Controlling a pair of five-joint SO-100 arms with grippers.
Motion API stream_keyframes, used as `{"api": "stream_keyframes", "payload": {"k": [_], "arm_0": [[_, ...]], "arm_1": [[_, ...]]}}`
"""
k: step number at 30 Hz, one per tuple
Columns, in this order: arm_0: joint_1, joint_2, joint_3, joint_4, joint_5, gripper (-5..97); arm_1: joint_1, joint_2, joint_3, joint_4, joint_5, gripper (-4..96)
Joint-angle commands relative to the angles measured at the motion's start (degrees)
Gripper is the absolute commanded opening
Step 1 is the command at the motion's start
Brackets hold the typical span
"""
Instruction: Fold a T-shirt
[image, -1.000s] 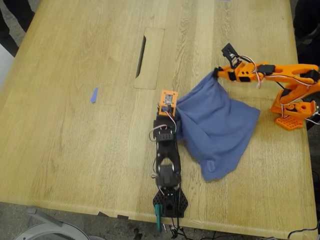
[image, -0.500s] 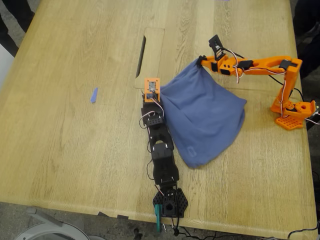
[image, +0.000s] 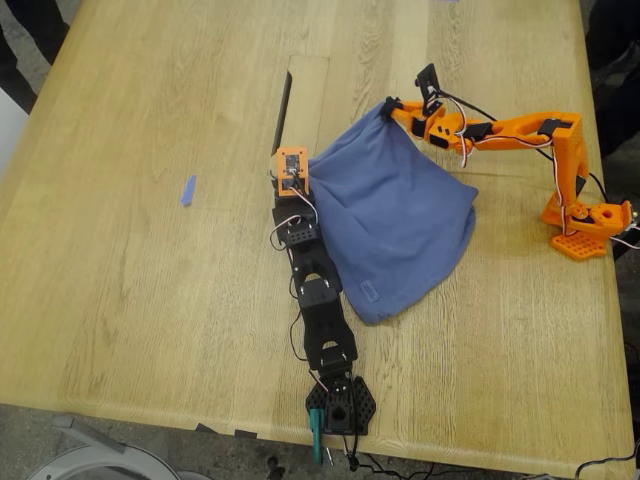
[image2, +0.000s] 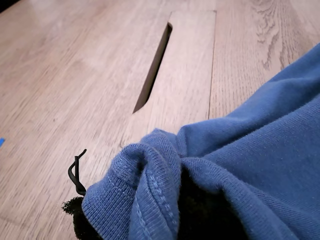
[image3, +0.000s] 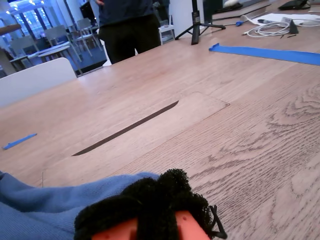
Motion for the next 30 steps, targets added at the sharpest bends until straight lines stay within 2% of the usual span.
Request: {"api": "stream_keyframes", "payload": {"k": [1, 6, 15, 24, 30], "arm_0": [[-1.23, 10.20, -6.59, 0.09, -1.32, 0], [-0.53, 16.26, -4.39, 2.90, -3.52, 0], [3.52, 30.32, 2.64, 9.14, -3.08, 0], [10.02, 49.66, 17.05, 21.71, -4.66, 0], [14.33, 61.00, 22.24, 30.94, -4.48, 0]], "arm_1": [[1.49, 2.29, -4.31, -2.11, 0.62, -0.1], [2.02, 6.59, -2.11, -1.93, 1.93, -0.1], [1.76, 17.93, 0.53, 3.34, 2.81, -0.1], [-4.04, 38.94, 20.13, 14.68, 4.04, -0.1], [-6.59, 52.56, 25.49, 30.50, 4.83, -0.1]]}}
